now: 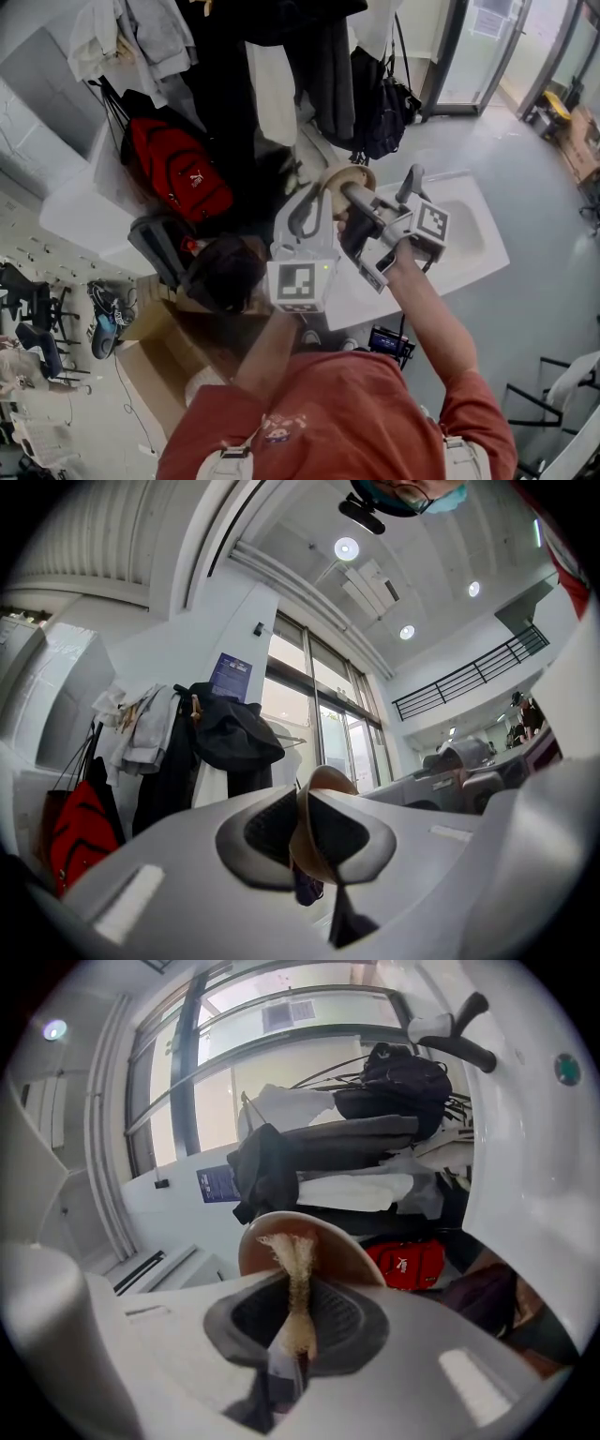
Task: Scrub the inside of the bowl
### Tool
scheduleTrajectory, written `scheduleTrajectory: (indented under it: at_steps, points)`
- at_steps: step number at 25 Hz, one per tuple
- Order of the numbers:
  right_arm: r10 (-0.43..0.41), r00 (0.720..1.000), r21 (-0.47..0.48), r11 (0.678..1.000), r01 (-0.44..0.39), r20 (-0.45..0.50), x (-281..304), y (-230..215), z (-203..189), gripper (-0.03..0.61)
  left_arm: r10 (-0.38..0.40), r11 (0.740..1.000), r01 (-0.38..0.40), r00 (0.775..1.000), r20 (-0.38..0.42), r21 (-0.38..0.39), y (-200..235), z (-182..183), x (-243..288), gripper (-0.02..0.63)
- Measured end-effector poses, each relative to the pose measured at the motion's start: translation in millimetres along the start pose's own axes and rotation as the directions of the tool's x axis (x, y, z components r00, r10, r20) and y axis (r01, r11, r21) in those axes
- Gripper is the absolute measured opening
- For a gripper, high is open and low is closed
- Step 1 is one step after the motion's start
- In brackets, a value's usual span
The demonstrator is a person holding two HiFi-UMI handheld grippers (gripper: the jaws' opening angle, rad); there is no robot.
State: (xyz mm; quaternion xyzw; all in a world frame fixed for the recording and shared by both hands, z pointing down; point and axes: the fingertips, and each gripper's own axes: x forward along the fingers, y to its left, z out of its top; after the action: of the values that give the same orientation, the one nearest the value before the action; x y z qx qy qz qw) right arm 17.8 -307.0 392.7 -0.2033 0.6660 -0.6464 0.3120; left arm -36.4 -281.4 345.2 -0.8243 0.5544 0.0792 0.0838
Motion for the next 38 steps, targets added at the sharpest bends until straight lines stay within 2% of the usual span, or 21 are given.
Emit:
scheduleTrajectory:
  at_steps: [4, 7, 11, 15, 17, 19, 23, 28, 32, 33, 36, 37, 38]
  points:
    - [-0.012, 1.0, -0.08, 0.997, 0.011, -0.018, 1.1, -1.4, 1.4, 0.049, 0.0, 1.0, 0.0, 1.0, -0.008, -0.003, -0.3, -3.3, 1.0, 0.04]
    - [-0.056, 0.998, -0.261, 0.964, 0.046, -0.028, 0.4, -2.0, 4.0, 0.049, -0.003, 1.0, 0.003, 1.0, -0.012, 0.0, -1.9, -4.7, 2.7, 0.04]
    - [-0.142, 0.99, -0.514, 0.85, 0.112, -0.019, 0.9, 2.6, 5.4, 0.049, -0.005, 1.0, 0.005, 1.0, -0.014, -0.007, -0.7, -2.3, 4.2, 0.04]
    - [-0.175, 0.984, -0.646, 0.754, 0.122, -0.019, 1.9, 7.5, 5.3, 0.049, -0.01, 1.0, 0.01, 1.0, -0.012, -0.006, -2.2, -1.3, 5.6, 0.04]
    - [-0.199, 0.98, -0.72, 0.681, 0.131, -0.01, 1.7, 8.8, 4.9, 0.049, -0.013, 1.0, 0.012, 1.0, -0.01, -0.005, -2.8, -1.1, 5.3, 0.04]
    - [-0.229, 0.973, -0.804, 0.578, 0.141, 0.005, 2.3, 11.5, 3.6, 0.049, -0.014, 1.0, 0.014, 1.0, -0.01, -0.007, -2.7, -0.2, 4.9, 0.04]
    - [-0.299, 0.954, -0.938, 0.316, 0.139, 0.041, 3.8, 14.9, -2.4, 0.049, -0.017, 1.0, 0.017, 1.0, -0.015, -0.016, -1.2, 1.7, 3.2, 0.04]
    - [-0.36, 0.929, -0.995, 0.021, 0.098, 0.084, 4.1, 11.7, -5.7, 0.049, -0.025, 1.0, 0.025, 0.999, -0.02, -0.017, -2.7, -1.9, 3.5, 0.04]
    - [-0.388, 0.913, -0.975, -0.216, 0.045, 0.128, 3.1, 11.2, -10.6, 0.049, -0.043, 0.999, 0.042, 0.999, -0.03, -0.015, -6.5, -3.4, 5.4, 0.04]
    - [-0.394, 0.907, -0.957, -0.29, 0.027, 0.145, 2.3, 10.2, -11.7, 0.049, -0.048, 0.999, 0.047, 0.998, -0.033, -0.015, -7.8, -4.0, 6.0, 0.04]
    - [-0.404, 0.888, -0.842, -0.538, -0.037, 0.219, -1.5, 5.0, -13.4, 0.049, -0.061, 0.998, 0.061, 0.997, -0.042, -0.013, -13.0, -6.4, 8.5, 0.04]
    - [-0.404, 0.882, -0.796, -0.602, -0.058, 0.242, -2.3, 3.1, -14.2, 0.049, -0.065, 0.998, 0.064, 0.997, -0.045, -0.013, -14.5, -7.4, 9.4, 0.04]
    - [-0.404, 0.877, -0.756, -0.65, -0.075, 0.259, -2.8, 1.3, -14.6, 0.049, -0.067, 0.998, 0.067, 0.997, -0.048, -0.014, -15.5, -8.4, 10.3, 0.04]
